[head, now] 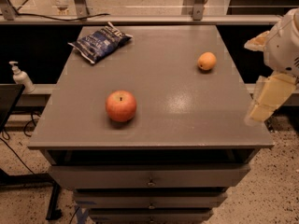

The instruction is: Move orange near blue chip bag

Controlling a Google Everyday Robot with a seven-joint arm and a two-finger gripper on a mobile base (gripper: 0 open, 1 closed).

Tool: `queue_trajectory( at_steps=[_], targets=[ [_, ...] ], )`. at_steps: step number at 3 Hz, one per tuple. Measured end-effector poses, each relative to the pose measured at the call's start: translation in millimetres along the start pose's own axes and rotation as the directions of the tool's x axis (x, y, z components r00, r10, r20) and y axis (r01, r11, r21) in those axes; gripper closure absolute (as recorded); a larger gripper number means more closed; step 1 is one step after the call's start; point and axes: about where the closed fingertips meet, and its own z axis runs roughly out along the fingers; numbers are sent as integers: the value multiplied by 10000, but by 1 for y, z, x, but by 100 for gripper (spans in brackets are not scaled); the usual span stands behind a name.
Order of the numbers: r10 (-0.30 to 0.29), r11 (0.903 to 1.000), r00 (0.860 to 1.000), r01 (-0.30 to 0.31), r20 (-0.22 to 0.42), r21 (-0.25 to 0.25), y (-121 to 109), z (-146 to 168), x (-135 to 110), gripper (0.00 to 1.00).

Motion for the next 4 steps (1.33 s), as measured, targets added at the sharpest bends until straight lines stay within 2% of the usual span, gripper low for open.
queue_trajectory(
  at_steps=[1,2,3,4],
  targets=[
    [-99,9992,9972,70,740,393,-30,35,-8,0],
    [235,9976,9886,-328,1485,605,-71,72,-16,0],
    [1073,9908,9710,-1223,2137,580,-111,108,-20,0],
    [2218,9693,9384,-2418,2651,450,-148,141,-15,0]
  ],
)
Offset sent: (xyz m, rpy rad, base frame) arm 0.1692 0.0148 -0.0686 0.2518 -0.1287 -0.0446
